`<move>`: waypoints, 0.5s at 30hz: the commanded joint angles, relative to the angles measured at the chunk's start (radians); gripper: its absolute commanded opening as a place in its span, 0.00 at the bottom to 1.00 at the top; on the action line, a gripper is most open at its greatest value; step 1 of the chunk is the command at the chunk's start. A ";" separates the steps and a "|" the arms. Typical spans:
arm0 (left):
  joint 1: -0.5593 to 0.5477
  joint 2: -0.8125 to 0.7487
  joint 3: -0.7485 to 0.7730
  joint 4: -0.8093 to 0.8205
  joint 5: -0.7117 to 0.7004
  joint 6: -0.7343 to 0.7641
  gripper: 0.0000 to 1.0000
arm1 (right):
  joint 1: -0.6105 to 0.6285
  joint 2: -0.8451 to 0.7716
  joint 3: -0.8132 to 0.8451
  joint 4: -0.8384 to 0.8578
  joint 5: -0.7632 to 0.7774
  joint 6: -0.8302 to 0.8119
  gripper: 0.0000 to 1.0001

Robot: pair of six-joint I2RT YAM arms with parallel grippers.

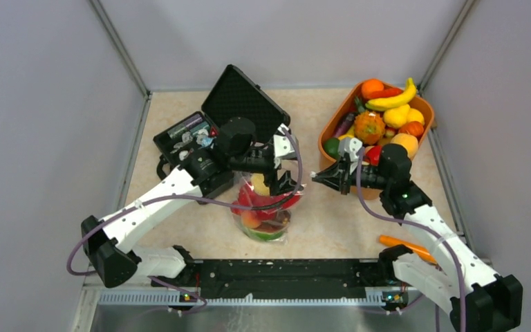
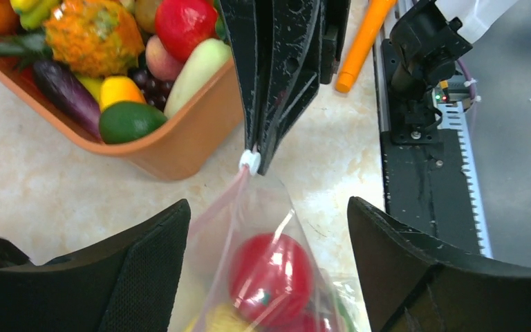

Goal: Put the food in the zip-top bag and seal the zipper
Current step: Zip the zipper food storage bag at the center of the board.

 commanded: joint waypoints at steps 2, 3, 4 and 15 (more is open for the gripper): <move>0.000 0.059 0.070 0.090 0.062 0.061 0.76 | 0.035 -0.031 0.069 -0.037 0.023 -0.034 0.00; 0.000 0.075 0.077 0.094 0.066 0.061 0.69 | 0.040 -0.031 0.071 -0.044 0.029 -0.035 0.00; 0.000 0.089 0.085 0.092 0.077 0.062 0.64 | 0.045 -0.032 0.073 -0.048 0.038 -0.037 0.00; -0.001 0.179 0.113 0.046 0.103 0.075 0.48 | 0.057 -0.045 0.082 -0.042 0.075 -0.035 0.00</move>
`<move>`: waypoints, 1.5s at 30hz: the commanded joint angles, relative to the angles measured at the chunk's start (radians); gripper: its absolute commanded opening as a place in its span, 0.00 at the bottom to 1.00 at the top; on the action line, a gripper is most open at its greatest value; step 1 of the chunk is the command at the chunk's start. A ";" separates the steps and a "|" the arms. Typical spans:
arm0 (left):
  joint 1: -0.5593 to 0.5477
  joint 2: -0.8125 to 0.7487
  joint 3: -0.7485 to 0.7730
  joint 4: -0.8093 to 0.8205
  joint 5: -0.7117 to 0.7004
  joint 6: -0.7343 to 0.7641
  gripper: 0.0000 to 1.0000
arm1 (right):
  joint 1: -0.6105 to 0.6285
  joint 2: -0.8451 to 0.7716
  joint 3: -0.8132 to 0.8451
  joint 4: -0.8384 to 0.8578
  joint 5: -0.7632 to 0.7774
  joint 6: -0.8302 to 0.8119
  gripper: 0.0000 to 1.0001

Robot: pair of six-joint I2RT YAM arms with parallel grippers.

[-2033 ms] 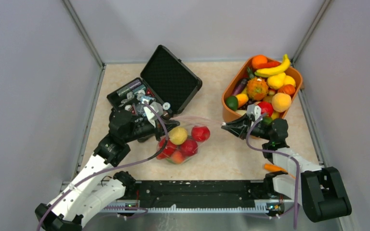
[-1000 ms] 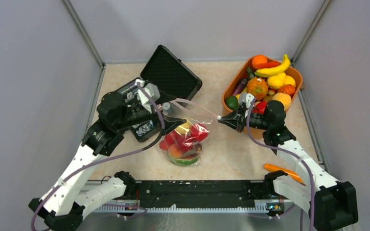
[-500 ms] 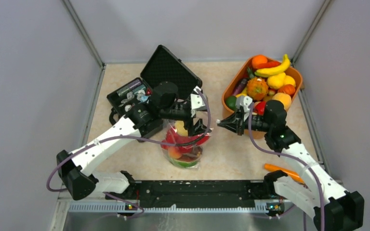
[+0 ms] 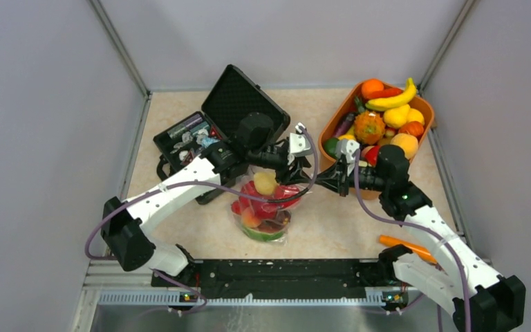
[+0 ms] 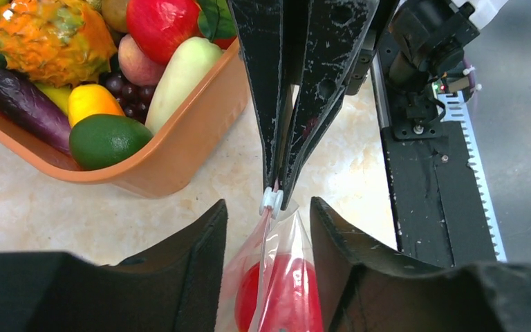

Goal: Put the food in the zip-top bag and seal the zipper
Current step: Zip the zipper food storage bag at the center of the board.

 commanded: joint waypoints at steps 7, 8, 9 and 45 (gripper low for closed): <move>0.000 0.025 0.040 0.016 0.032 0.025 0.28 | 0.013 -0.025 0.068 0.034 0.018 -0.006 0.00; 0.000 0.031 0.043 0.011 0.033 0.025 0.28 | 0.013 -0.025 0.068 0.033 0.017 -0.006 0.00; 0.000 0.034 0.047 0.005 0.039 0.025 0.28 | 0.013 -0.025 0.068 0.032 0.016 -0.006 0.00; 0.000 -0.035 0.052 -0.206 -0.258 0.146 0.00 | 0.030 -0.026 0.073 0.011 0.048 -0.026 0.00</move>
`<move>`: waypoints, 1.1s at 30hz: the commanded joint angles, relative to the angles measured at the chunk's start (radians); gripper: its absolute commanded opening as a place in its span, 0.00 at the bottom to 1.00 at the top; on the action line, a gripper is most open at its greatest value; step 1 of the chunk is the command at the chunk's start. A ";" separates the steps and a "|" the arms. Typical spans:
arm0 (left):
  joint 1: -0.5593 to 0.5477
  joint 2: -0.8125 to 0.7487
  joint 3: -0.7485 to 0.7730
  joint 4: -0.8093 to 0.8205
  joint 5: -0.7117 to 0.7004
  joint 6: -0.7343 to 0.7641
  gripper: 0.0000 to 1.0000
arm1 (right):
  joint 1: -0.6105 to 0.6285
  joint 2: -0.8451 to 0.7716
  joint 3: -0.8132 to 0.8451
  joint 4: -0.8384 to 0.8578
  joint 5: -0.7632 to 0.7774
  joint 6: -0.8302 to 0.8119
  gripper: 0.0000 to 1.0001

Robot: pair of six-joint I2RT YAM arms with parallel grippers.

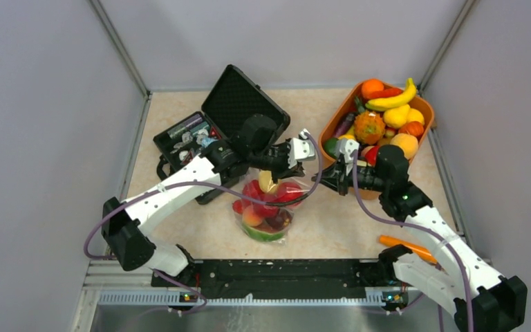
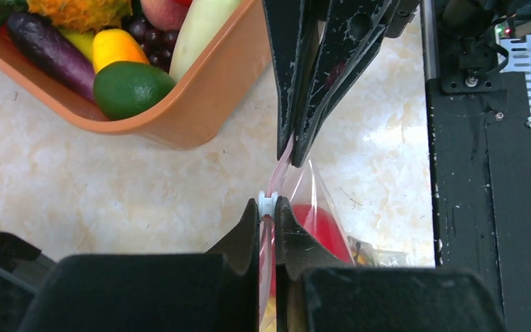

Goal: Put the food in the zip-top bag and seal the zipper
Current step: Zip the zipper food storage bag at the center of the board.

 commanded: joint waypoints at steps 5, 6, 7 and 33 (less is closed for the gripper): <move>0.013 -0.079 -0.023 0.045 -0.018 -0.046 0.00 | 0.023 0.000 0.058 0.048 -0.035 -0.005 0.00; 0.013 -0.083 -0.026 0.060 -0.001 -0.062 0.00 | 0.032 0.002 0.052 0.058 -0.030 -0.004 0.00; 0.013 -0.084 -0.030 0.074 0.013 -0.076 0.00 | 0.040 0.002 0.048 0.060 -0.031 -0.013 0.00; 0.000 -0.098 -0.040 0.118 0.010 -0.138 0.00 | 0.119 0.030 0.027 0.202 0.107 0.016 0.00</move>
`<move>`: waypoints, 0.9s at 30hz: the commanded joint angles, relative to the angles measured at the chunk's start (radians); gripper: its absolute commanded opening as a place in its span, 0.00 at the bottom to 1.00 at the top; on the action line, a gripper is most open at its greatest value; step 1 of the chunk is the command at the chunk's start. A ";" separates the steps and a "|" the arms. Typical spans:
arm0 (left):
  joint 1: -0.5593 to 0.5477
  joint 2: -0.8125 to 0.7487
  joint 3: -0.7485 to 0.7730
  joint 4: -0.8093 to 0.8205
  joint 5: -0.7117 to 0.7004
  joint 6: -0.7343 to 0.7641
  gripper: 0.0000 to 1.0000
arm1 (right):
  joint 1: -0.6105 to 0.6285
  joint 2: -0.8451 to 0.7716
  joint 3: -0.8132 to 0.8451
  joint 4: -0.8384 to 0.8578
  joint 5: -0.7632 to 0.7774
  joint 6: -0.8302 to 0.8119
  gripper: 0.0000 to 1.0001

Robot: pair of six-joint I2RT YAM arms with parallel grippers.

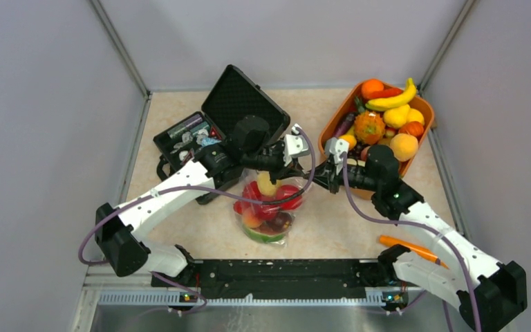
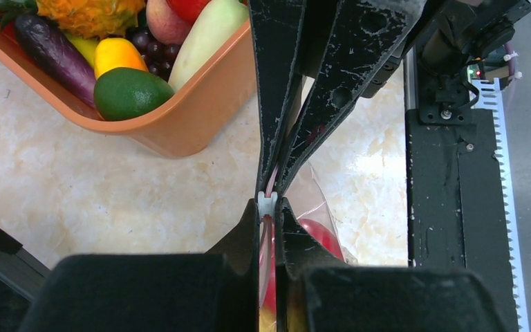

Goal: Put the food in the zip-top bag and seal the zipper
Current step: Zip the zipper food storage bag at the center of the board.

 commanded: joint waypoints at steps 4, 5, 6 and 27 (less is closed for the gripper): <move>-0.006 -0.045 0.011 0.037 -0.048 -0.001 0.00 | 0.011 -0.048 0.021 0.089 0.032 0.000 0.00; -0.006 -0.046 0.010 0.034 -0.065 0.005 0.00 | 0.011 -0.051 0.025 0.078 0.039 -0.003 0.00; -0.007 -0.047 0.009 0.026 -0.081 0.013 0.00 | 0.011 -0.052 0.030 0.055 0.035 -0.017 0.00; -0.004 -0.056 0.021 0.008 -0.034 0.034 0.62 | 0.011 -0.086 0.044 0.013 -0.056 -0.029 0.00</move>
